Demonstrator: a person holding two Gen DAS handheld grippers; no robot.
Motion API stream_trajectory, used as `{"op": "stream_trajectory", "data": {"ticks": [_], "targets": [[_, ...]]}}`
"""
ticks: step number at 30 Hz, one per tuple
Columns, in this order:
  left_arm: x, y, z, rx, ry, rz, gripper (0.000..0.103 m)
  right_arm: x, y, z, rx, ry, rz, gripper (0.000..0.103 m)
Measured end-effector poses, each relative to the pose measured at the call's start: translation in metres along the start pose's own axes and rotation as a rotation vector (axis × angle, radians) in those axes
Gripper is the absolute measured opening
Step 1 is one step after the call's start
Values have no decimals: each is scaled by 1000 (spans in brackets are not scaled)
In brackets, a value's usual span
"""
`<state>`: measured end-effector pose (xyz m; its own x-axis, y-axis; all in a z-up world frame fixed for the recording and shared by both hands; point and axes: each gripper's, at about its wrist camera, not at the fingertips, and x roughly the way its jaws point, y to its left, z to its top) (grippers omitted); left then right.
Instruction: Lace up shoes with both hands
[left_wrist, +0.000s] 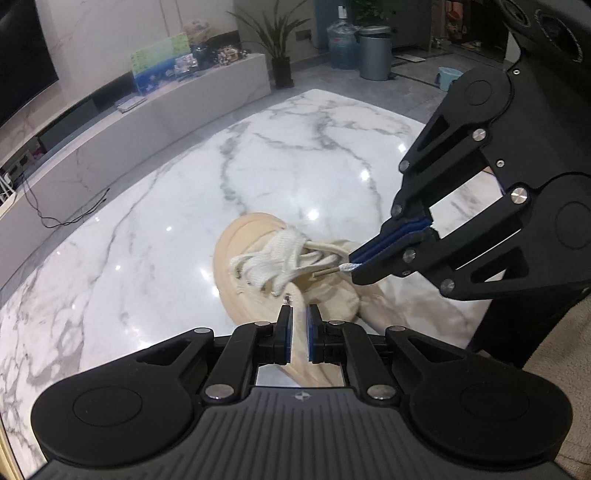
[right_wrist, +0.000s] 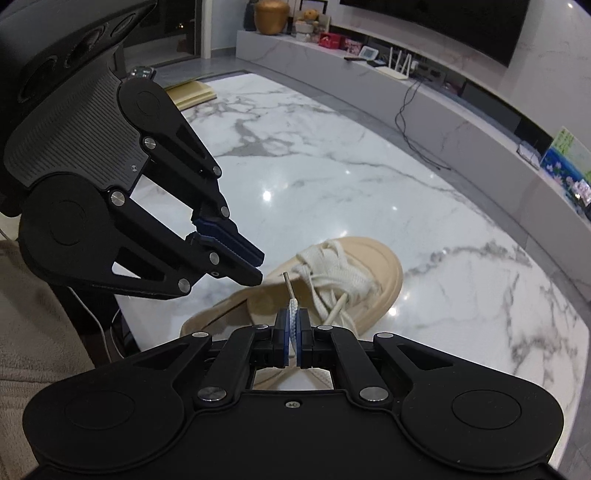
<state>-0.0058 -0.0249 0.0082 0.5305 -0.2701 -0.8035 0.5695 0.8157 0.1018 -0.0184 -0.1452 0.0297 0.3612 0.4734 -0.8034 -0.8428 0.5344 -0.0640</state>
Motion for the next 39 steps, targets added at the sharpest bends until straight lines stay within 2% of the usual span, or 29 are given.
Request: {"op": "stream_trajectory", "data": {"ticks": [20, 39], "targets": [[14, -3, 5, 6, 52, 31, 7, 21, 1, 1, 44, 12, -11, 2], [7, 16, -1, -90, 40, -4, 7, 26, 0, -2, 57, 14, -13, 2]]}}
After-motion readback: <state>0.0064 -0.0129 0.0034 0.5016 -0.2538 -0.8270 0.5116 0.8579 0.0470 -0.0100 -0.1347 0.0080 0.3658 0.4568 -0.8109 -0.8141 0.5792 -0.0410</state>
